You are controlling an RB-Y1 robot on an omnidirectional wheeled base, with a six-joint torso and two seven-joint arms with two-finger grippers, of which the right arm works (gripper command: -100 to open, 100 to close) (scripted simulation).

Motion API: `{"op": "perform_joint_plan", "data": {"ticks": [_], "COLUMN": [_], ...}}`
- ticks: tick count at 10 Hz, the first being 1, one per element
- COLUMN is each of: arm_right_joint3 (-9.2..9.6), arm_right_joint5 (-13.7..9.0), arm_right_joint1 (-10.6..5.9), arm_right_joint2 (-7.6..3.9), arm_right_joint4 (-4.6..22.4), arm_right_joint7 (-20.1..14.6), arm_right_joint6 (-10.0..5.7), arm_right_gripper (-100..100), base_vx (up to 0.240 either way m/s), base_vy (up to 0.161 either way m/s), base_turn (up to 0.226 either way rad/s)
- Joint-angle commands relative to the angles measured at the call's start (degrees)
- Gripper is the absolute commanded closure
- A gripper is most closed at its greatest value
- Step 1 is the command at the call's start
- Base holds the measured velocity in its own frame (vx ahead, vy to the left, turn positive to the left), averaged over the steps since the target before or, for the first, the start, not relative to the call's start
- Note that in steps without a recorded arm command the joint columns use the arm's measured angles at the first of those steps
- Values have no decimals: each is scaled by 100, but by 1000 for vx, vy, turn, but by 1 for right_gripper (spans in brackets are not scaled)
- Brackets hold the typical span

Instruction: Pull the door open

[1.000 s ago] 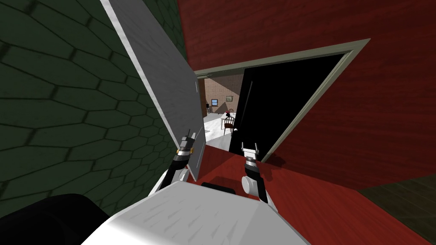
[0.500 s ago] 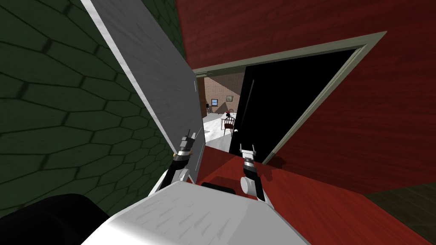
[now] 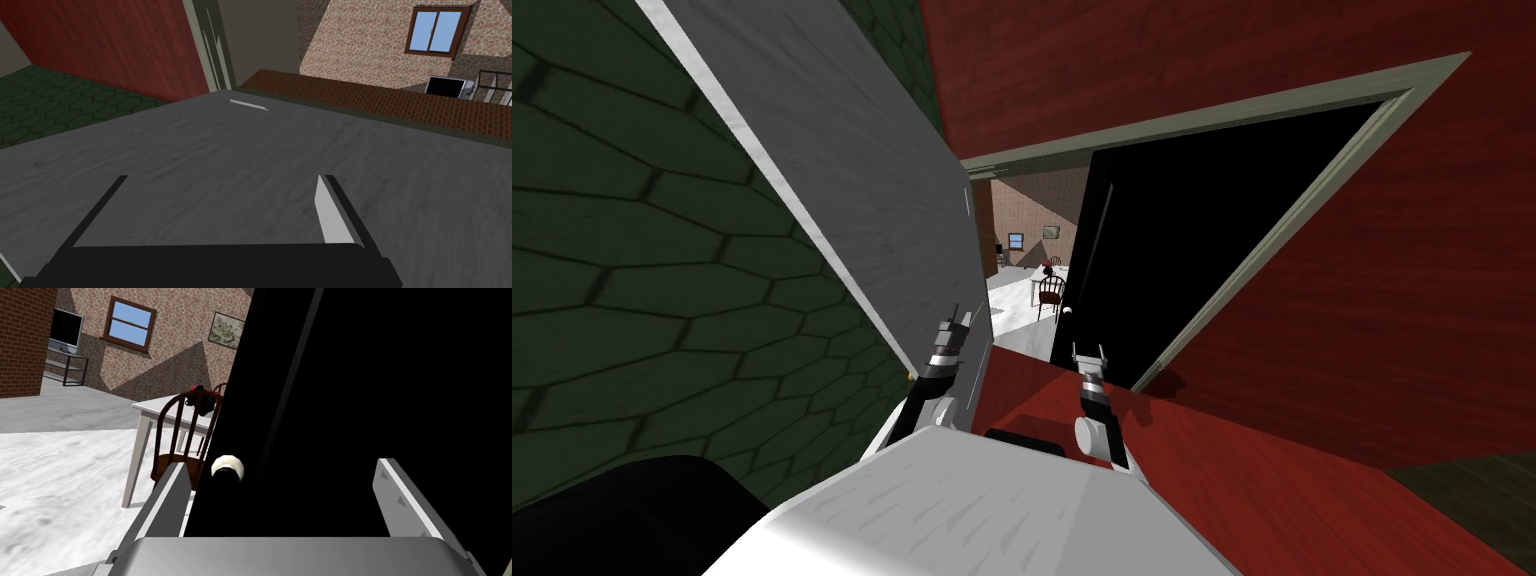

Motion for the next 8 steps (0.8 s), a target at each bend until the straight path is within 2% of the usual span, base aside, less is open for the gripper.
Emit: {"op": "perform_joint_plan", "data": {"ticks": [1,5,6,8], "arm_right_joint3": [78,239,315,392], "arm_right_joint5": [-106,-375,-503,-631], "arm_right_joint1": [-75,-280,-377,-474], "arm_right_joint2": [-35,-121,-160,-200], "arm_right_joint4": [266,863,1140,1430], "arm_right_joint7": [-192,-617,-820,-1023], "arm_right_joint6": [-54,-132,-169,-206], "arm_right_gripper": [-100,-100,-100,-100], "base_vx": [83,102,129,142], "base_vy": [-3,-1,1,6], "base_turn": [2,2,1,2]}}
